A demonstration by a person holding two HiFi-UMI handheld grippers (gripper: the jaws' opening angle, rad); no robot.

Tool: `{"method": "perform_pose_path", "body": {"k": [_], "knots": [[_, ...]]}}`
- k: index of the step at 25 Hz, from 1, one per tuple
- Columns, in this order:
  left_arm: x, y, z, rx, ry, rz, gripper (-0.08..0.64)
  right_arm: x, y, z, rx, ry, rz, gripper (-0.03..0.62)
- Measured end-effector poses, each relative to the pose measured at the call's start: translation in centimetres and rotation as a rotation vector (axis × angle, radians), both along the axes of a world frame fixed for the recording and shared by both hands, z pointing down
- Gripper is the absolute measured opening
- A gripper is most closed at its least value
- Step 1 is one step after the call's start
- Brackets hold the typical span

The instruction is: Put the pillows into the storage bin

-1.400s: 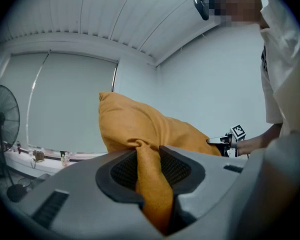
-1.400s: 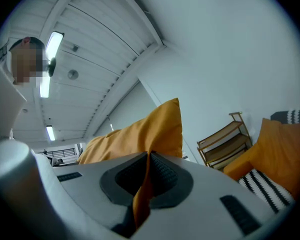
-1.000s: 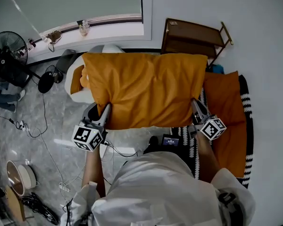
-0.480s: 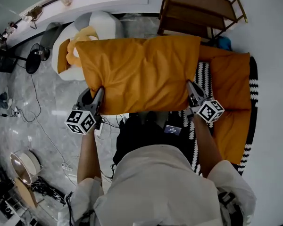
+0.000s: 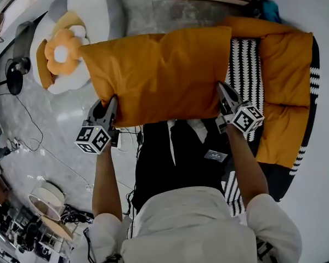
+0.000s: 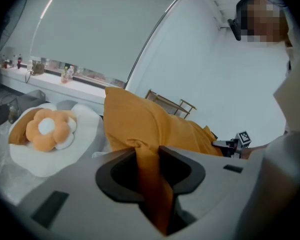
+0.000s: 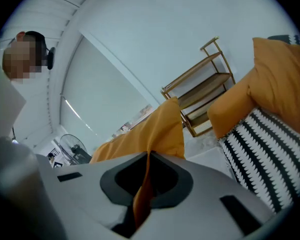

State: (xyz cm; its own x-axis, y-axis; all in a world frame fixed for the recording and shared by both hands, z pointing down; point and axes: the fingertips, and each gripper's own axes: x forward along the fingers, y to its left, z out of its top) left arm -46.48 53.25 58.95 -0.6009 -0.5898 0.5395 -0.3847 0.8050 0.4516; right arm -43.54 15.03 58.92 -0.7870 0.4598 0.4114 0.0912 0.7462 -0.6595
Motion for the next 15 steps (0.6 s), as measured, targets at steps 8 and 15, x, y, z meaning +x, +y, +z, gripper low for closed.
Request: {"method": "perform_pose_path", "body": {"k": [8,15], "knots": [[-2.1,-0.7,12.9,-0.004,0.161,0.005,0.126,-1.6,-0.6,11.9,0.016,0.112,0.019,0.034],[-2.2,-0.5,21.6,-0.011,0.286,-0.019,0.126,-1.6,-0.6,19.9,0.017,0.189,0.044,0.034]]}}
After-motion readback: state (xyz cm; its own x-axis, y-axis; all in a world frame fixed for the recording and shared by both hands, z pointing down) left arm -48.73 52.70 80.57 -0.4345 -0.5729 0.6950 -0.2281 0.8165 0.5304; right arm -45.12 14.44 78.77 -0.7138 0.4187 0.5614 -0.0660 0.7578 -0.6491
